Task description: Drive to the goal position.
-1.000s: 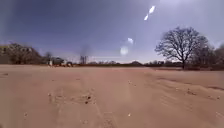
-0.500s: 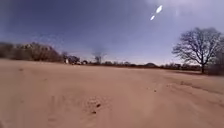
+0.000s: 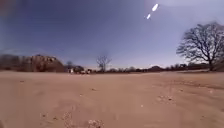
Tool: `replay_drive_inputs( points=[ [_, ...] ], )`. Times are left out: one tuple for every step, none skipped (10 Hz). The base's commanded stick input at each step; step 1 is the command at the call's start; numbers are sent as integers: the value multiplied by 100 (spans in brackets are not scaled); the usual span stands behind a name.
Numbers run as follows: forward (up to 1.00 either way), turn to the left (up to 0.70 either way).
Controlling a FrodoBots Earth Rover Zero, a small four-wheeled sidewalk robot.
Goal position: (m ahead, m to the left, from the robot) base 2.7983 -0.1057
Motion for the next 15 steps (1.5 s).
replay_drive_inputs(
  points=[
    [100,0],
    [100,0],
    [100,0],
    [100,0],
    [100,0],
    [100,0],
    [100,0],
    [100,0],
    [100,0],
    [100,0],
    [100,0],
    [100,0],
    [100,0],
    [100,-27],
    [100,0]
  ],
)
